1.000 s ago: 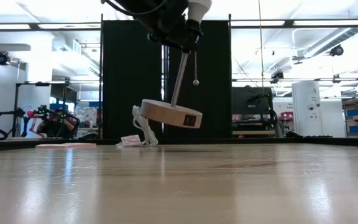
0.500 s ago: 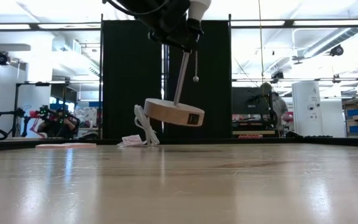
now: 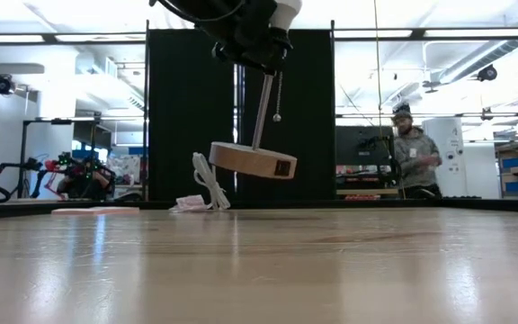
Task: Screw lightbulb
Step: Insert the lightbulb into the lamp
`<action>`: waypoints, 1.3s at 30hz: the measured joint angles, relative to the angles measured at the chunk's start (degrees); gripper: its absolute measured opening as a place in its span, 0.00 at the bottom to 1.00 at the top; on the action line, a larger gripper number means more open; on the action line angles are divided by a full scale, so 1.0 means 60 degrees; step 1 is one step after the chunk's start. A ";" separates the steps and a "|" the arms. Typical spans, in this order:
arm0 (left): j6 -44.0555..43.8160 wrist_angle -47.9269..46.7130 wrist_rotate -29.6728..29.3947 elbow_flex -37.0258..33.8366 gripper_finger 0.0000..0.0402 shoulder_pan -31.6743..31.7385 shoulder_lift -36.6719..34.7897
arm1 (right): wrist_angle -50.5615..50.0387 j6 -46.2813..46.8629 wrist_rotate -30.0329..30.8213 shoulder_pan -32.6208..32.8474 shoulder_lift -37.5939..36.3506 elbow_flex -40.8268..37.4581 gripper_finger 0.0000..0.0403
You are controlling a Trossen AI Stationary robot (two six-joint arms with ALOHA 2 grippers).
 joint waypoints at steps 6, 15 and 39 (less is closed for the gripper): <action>0.0662 -0.0274 0.0384 0.0000 0.36 -0.0161 0.0000 | -0.0877 -0.0061 -0.0818 0.0082 0.0008 -0.0100 0.85; 0.0743 -0.0282 0.1182 -0.0010 0.36 -0.0189 0.0024 | -0.0731 -0.0601 -0.0893 0.0375 0.0012 -0.0512 0.85; 0.0434 -0.0376 0.1404 -0.0036 0.36 -0.0197 0.0036 | -0.0483 0.2531 -0.0841 0.0368 0.0012 -0.0803 0.62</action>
